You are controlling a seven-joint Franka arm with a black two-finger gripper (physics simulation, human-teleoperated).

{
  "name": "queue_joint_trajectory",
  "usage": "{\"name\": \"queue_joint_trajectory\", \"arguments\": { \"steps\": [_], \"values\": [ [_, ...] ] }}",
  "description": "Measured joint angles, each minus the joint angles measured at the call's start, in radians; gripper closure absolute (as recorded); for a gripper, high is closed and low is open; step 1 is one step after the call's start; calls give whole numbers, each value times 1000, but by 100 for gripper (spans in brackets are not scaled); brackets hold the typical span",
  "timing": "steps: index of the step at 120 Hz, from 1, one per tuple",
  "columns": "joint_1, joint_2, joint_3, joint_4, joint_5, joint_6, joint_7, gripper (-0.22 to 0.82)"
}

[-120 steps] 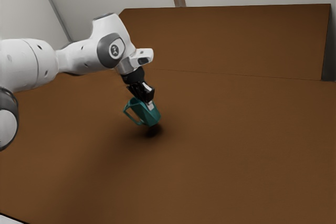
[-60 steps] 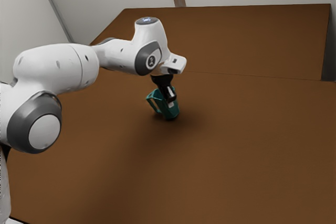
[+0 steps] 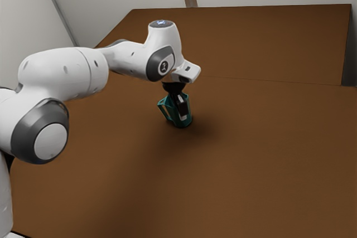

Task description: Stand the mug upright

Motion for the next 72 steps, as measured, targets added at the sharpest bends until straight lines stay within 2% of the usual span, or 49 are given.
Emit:
{"name": "queue_joint_trajectory", "arguments": {
  "steps": [23,43,61,72],
  "values": [
    [7,-66,2,-4,0,-18,0,9],
    [10,-192,8,-24,2,-68,-41,4],
    [-17,-330,66,-25,93,-196,-137,2],
    [13,-413,56,-21,127,-265,-192,1]
  ]
}}
